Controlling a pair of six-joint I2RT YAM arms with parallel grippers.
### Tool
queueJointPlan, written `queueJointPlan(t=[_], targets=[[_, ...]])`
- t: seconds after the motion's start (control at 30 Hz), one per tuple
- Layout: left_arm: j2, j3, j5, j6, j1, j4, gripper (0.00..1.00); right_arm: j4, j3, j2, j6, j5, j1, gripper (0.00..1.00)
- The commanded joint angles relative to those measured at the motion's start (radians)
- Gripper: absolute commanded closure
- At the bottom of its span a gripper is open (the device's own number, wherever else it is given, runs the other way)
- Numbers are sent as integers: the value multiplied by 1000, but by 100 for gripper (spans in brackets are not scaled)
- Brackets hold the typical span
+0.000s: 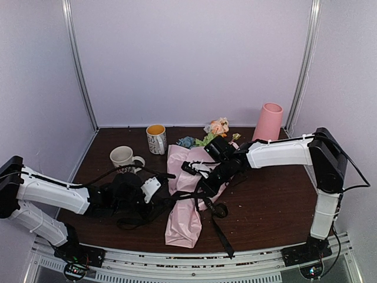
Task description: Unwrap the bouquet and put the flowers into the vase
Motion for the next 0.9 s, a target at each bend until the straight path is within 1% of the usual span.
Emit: queueJointPlan(t=[0.0, 0.27, 0.33, 0.37, 0.43, 0.5, 0.53, 0.57, 0.6, 0.67, 0.73, 0.87], targets=[[20, -13, -14, -6, 1, 15, 100, 20, -44, -79, 21, -28, -46, 93], [21, -44, -40, -20, 1, -5, 100, 26, -138, -169, 17, -37, -118, 95], [27, -42, -39, -25, -1, -11, 100, 29, -158, -194, -8, -30, -114, 95], [26, -41, -36, -28, -1, -8, 97, 31, -159, -207, -19, -40, -105, 92], [15, -40, -35, -28, -1, -4, 92, 18, -140, -219, -46, -89, -75, 82], [-9, -43, -32, -25, -2, 5, 90, -6, -97, -211, -67, -116, -39, 67], [-23, -48, -29, -22, -2, 14, 90, -21, -67, -195, -70, -118, -21, 62], [-35, -50, -28, -20, -2, 19, 89, -50, -35, -169, -70, -115, -7, 60], [-44, -50, -28, -17, -2, 19, 88, -71, 5, -139, -66, -113, 2, 57], [-62, -49, -28, -16, -3, 10, 84, -124, 88, -51, -51, -124, 13, 55], [-87, -61, -28, -21, -6, 5, 80, -189, 190, 54, -45, -167, 17, 52], [-161, -108, -37, -37, -24, -13, 71, -211, 264, 148, -34, -236, 27, 50]])
